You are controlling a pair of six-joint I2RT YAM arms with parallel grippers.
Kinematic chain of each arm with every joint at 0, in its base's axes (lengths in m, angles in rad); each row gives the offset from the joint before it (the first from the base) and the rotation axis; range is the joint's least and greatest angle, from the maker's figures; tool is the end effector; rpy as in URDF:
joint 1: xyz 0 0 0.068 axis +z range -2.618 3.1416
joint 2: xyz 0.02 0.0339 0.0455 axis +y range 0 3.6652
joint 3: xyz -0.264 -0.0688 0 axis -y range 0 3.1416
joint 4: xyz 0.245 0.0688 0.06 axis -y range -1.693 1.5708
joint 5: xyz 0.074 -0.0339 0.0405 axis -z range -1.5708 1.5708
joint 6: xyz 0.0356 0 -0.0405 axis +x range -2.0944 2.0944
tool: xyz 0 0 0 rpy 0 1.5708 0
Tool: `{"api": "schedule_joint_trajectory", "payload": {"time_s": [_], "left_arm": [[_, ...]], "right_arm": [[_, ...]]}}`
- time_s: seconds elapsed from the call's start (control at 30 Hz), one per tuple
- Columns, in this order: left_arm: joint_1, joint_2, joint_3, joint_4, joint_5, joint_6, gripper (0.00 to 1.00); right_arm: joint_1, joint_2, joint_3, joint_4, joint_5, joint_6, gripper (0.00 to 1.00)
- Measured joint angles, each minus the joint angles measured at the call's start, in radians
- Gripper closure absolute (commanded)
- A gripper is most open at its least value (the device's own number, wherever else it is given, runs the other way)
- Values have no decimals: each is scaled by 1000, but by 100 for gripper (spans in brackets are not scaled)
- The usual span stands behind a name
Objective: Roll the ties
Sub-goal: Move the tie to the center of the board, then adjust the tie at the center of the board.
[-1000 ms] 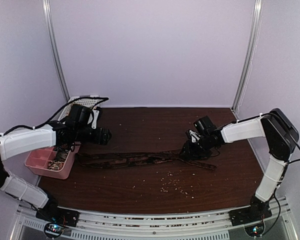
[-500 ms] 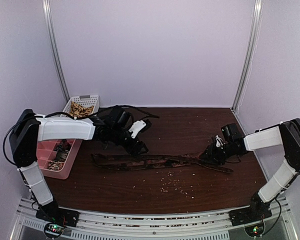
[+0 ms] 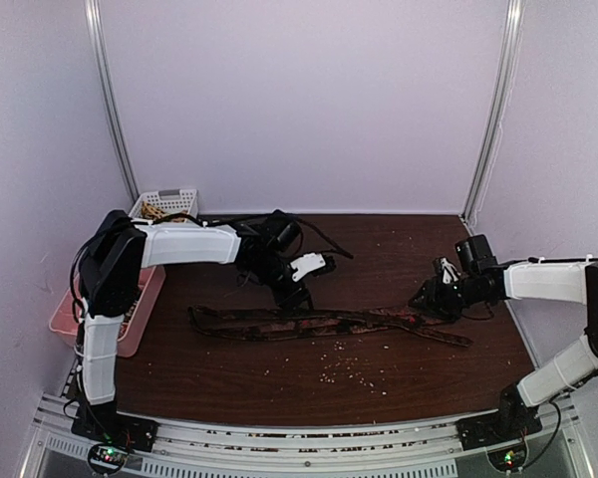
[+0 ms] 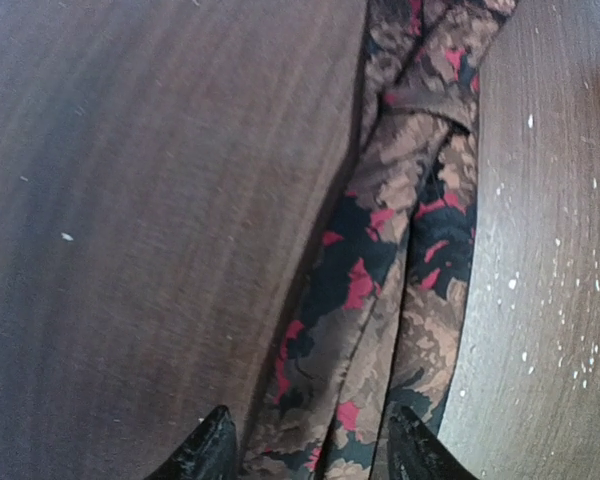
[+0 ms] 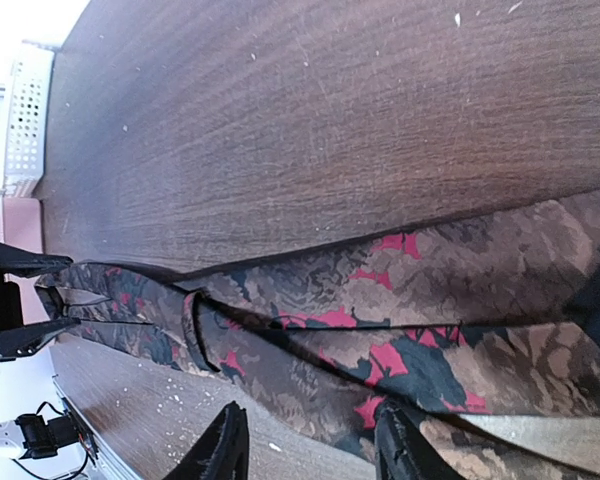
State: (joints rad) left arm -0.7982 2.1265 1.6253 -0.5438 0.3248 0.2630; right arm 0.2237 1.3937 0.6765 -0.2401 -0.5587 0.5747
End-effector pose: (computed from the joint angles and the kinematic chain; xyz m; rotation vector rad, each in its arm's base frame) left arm 0.3109 -0.3352 0.1795 1.4446 2.2309 -0.6085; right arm 0.2470 0.0755 0.1724 0.2222 2.6118 1.0113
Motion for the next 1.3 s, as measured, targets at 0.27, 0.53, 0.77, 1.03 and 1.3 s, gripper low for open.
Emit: {"api": "schedule_joint_trajectory", "payload": {"time_s": [0.27,0.53,0.77,1.03,1.3], "left_arm": [[0,117,87,-64,34,8,55],[0,142,89,-71,29,8,79],[1,92,2,-25,5,1,95],[4,-24,-153,16,-60,-15,100],[56,-90,-256,38,-85,-59,100]], "right_arm": [[0,109,13,29,-19,-25,52],[1,198,42,58,-37,-32,56],[1,220,48,88,-50,-46,56],[1,220,43,101,-50,-45,56],[1,215,35,111,-48,-45,56]]}}
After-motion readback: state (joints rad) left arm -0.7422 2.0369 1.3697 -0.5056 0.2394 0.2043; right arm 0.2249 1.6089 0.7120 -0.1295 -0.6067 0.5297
